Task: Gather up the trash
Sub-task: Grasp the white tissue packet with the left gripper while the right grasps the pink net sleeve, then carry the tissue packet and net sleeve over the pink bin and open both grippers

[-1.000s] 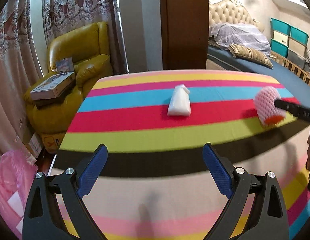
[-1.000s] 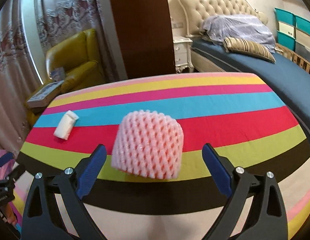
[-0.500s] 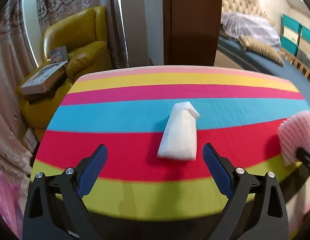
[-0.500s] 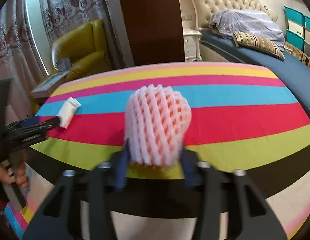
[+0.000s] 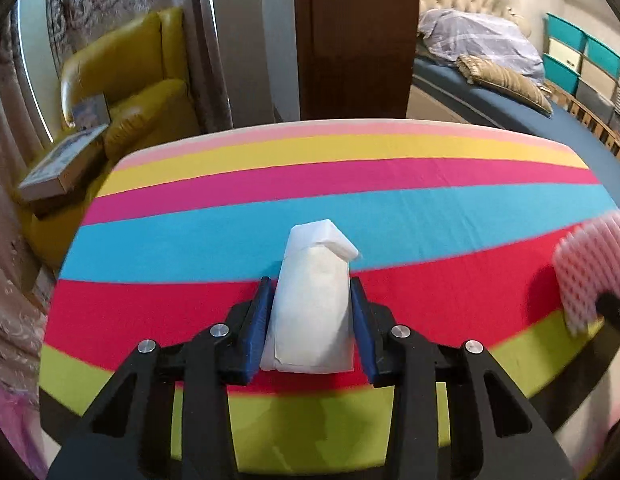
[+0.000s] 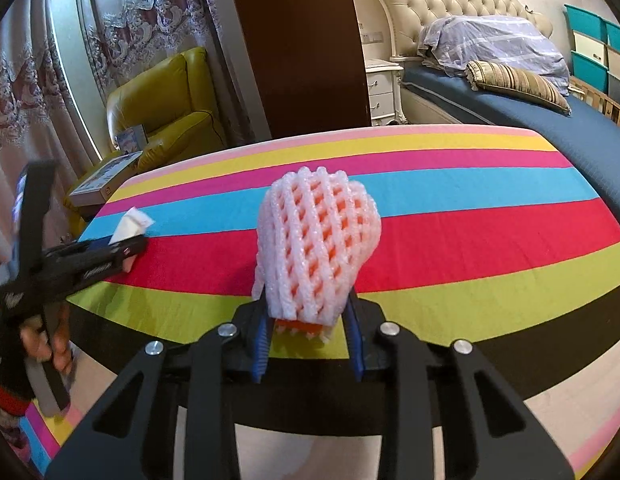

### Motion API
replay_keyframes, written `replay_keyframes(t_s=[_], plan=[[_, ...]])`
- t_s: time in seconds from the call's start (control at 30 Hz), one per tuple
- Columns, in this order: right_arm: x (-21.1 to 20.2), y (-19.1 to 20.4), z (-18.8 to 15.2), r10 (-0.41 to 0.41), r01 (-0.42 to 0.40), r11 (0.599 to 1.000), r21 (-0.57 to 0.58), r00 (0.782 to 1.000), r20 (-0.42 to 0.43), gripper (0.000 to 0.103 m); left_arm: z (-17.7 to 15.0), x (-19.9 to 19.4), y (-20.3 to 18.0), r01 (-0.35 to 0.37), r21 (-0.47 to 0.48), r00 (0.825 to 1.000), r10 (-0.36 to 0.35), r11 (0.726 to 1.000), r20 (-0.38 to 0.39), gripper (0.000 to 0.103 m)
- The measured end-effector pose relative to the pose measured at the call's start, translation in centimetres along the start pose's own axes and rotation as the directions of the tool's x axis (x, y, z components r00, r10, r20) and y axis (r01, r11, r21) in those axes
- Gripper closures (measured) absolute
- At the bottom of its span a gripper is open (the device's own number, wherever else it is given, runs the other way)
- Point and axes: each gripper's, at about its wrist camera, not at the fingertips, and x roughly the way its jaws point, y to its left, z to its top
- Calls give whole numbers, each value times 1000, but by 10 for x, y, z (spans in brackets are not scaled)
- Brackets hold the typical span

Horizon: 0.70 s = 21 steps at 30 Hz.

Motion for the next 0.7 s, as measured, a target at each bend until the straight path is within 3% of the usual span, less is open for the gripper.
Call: replay_keyframes(t_s=[0.2,0.4,0.7], plan=[[-8,13,-6,-23,21,996,-83,1000,-19,73,-35,-37,6,-7,2,999,6,1000,44,67],[-43,37,-34,45,-49,984,-174,998,-32,73,-73,-85,-1,22,25,993,-25,999,117,67],[-108,63,-81,115,-104,956,-275,993,24,73,-135,-154,2,50,-22,975,-44,998,216,67]])
